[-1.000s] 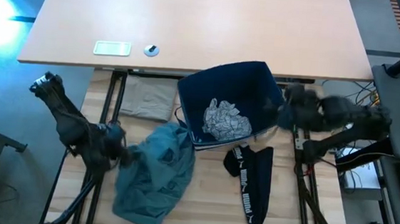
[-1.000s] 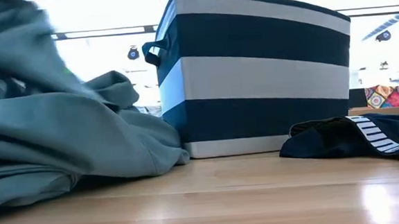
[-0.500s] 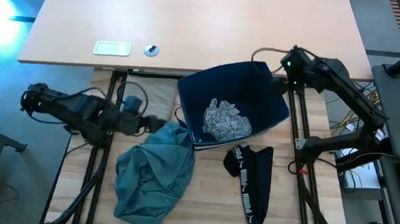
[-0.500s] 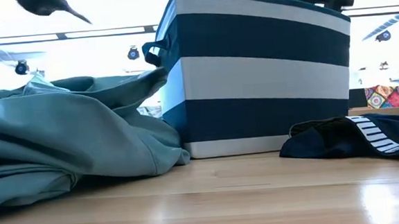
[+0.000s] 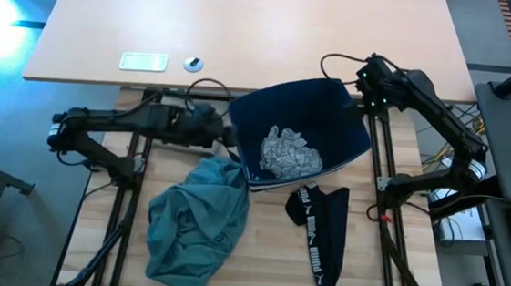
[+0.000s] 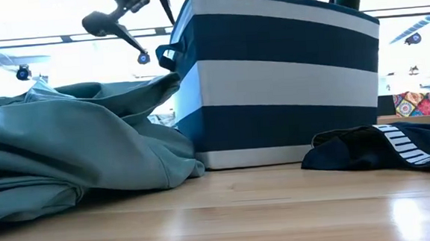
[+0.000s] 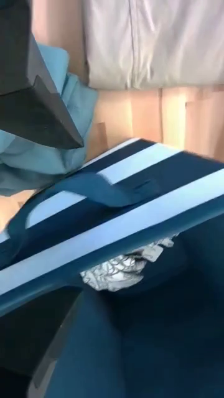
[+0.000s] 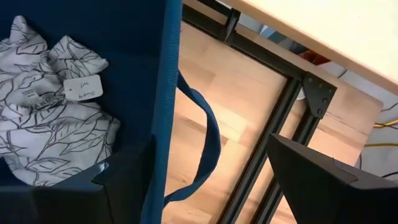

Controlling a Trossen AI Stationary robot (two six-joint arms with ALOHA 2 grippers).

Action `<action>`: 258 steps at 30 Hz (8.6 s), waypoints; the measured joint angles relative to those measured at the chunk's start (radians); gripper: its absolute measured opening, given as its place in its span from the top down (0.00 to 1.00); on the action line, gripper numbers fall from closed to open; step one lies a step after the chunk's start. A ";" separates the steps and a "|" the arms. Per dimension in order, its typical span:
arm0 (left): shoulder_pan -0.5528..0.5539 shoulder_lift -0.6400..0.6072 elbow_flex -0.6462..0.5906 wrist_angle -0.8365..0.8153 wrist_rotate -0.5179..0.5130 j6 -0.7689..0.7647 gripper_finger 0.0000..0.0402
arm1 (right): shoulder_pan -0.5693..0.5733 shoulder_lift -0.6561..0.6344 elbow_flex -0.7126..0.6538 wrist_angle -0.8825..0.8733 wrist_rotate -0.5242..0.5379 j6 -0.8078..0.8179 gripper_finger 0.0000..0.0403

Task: Fold Laundry from Bin
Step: Fold the black underwear

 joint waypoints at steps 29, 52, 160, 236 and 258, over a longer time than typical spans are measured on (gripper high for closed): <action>0.112 0.215 0.111 0.030 0.140 -0.075 0.42 | -0.040 0.038 -0.094 0.016 -0.016 -0.078 0.45; 0.623 0.379 0.696 0.040 0.135 0.586 0.90 | -0.087 0.176 0.183 0.569 -0.039 0.004 0.97; -0.129 -0.026 -0.404 0.848 0.293 1.049 0.39 | 1.504 0.078 0.229 0.387 0.485 0.656 0.98; -0.228 0.782 0.684 0.122 -0.238 1.033 0.99 | 1.509 -0.024 -0.089 0.002 0.272 1.301 0.43; -0.255 0.543 0.360 0.256 -0.134 1.013 1.00 | 1.458 -0.395 -1.086 0.762 0.112 1.427 0.38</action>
